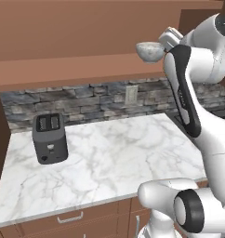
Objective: Take the smaller bowl and place it next to the appetizer plate on the dining counter , and place the larger bowl next to the plate with cooked food.
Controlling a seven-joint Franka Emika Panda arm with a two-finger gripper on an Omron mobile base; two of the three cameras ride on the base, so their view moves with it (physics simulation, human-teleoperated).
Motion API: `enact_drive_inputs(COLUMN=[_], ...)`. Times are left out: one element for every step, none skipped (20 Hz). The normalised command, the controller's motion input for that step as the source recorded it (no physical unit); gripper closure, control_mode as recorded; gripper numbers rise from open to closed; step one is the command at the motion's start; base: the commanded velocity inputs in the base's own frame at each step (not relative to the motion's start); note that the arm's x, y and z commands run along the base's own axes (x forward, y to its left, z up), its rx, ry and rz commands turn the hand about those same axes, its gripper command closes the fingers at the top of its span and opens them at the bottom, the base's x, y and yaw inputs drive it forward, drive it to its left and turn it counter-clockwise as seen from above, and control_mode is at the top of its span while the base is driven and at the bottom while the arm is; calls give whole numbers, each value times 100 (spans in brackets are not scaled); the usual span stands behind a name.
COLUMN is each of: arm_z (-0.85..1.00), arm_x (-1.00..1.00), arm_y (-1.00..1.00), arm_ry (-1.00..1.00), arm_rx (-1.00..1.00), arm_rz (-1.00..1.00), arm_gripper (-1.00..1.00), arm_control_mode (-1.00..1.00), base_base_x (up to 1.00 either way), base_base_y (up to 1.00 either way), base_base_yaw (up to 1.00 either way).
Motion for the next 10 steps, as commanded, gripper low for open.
enact_drive_inputs(arm_z=[0,0,0,0,0,0,0,0,0,0], arm_x=[73,78,79,79,79,80,82,81,77,78], arm_y=[0,0,0,-4,-9,-12,-20,-20,-20,-20], arm_ry=[0,0,0,0,0,0,0,0,0,0], arm_rx=[0,0,0,0,0,0,0,0,0,0], arm_rz=[0,0,0,0,0,0,0,0,0,0], arm_gripper=[-100,-100,-100,-100,-100,-100,-100,-100,-100,-100], arm_control_mode=[-100,-100,-100,-100,-100,-100,-100,-100,-100,-100], base_base_x=[0,0,0,0,0,0,0,0,0,0], base_base_y=[0,0,0,0,0,0,0,0,0,0], base_base_yaw=[0,0,0,0,0,0,0,0,0,0])
